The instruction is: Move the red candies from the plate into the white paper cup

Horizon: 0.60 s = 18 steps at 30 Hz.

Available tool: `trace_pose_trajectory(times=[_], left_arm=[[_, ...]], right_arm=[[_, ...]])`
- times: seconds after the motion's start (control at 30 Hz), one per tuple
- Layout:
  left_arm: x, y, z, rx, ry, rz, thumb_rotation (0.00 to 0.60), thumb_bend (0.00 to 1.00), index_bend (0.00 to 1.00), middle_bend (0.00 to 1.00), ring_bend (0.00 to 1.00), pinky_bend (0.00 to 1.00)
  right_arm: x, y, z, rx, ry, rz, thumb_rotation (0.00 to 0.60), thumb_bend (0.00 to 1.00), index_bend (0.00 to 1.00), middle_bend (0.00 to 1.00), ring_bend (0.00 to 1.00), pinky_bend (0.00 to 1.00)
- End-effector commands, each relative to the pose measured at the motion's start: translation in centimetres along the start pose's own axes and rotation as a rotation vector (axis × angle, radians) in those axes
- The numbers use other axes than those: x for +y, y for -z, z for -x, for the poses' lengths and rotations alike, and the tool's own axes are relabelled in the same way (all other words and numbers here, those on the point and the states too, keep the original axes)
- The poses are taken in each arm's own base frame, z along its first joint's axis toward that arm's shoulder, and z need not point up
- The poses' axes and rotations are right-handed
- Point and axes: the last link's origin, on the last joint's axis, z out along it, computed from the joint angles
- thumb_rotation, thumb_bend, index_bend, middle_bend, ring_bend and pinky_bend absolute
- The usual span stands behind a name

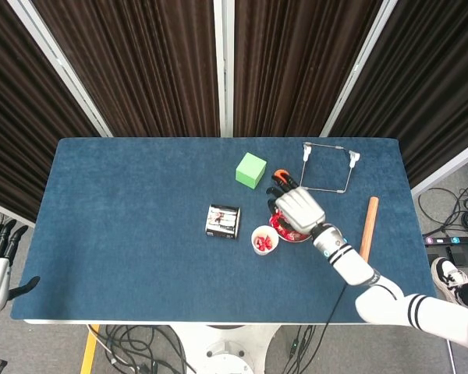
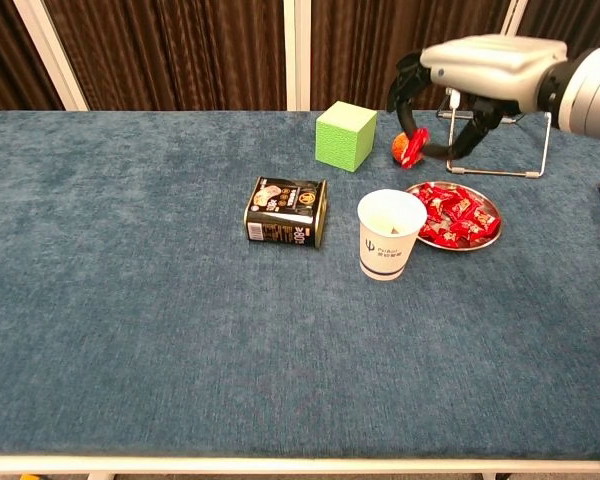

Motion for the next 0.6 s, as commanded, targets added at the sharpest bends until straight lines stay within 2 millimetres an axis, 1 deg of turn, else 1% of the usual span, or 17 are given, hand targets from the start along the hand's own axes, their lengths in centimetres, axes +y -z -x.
trace_pose_trajectory(times=[0.03,0.13,0.2,0.23,0.27,0.3,0.33,0.4,0.47,0.6], left_arm=[[-0.1,0.1,0.1,-0.004,-0.001,-0.005,0.600,0.00,0.16,0.14,0.08,0.09],[-0.1,0.1,0.2,-0.007,-0.002,-0.008,0.600,0.00,0.16,0.14,0.08,0.09],[-0.1,0.0,0.2,-0.007,-0.001,-0.008,0.600,0.00,0.16,0.14,0.08,0.09],[-0.1,0.0,0.2,-0.005,0.000,-0.007,0.600,0.00,0.16,0.14,0.08,0.09],[-0.1,0.0,0.2,-0.005,0.000,-0.006,0.600,0.00,0.16,0.14,0.08,0.09],[-0.1,0.0,0.3,-0.007,0.000,-0.005,0.600,0.00,0.16,0.14,0.08,0.09],[-0.1,0.0,0.3,-0.006,0.000,-0.006,0.600,0.00,0.16,0.14,0.08,0.09],[-0.2,0.0,0.3,-0.009,0.000,-0.007,0.600,0.00,0.16,0.14,0.08,0.09],[-0.3,0.0,0.3,-0.007,-0.001,-0.012,0.600,0.00,0.16,0.14,0.08,0.09],[-0.3,0.0,0.3,-0.007,-0.002,-0.011,0.600,0.00,0.16,0.14,0.08,0.09]], right_arm=[[-1.0,0.0,0.9,-0.025,-0.016,-0.028,0.600,0.33,0.59,0.23,0.00,0.02],[-1.7,-0.2,1.6,-0.045,-0.019,-0.047,0.600,0.33,0.57,0.22,0.00,0.02],[-2.1,-0.3,1.9,-0.056,-0.017,-0.058,0.600,0.33,0.55,0.22,0.00,0.02],[-2.2,-0.3,2.1,-0.061,-0.015,-0.063,0.600,0.31,0.53,0.21,0.00,0.02],[-2.2,-0.2,2.1,-0.065,-0.011,-0.064,0.600,0.27,0.48,0.20,0.00,0.01],[-2.2,-0.2,2.2,-0.064,-0.006,-0.063,0.600,0.24,0.45,0.20,0.00,0.01],[-2.1,-0.1,2.1,-0.057,-0.003,-0.059,0.600,0.16,0.38,0.19,0.00,0.01],[-1.7,0.0,2.0,-0.044,-0.014,-0.044,0.600,0.07,0.31,0.18,0.00,0.00],[-1.0,0.1,1.5,-0.027,-0.044,-0.014,0.600,0.04,0.30,0.18,0.00,0.00],[1.0,0.1,0.9,0.004,-0.061,0.062,0.600,0.05,0.30,0.18,0.00,0.00]])
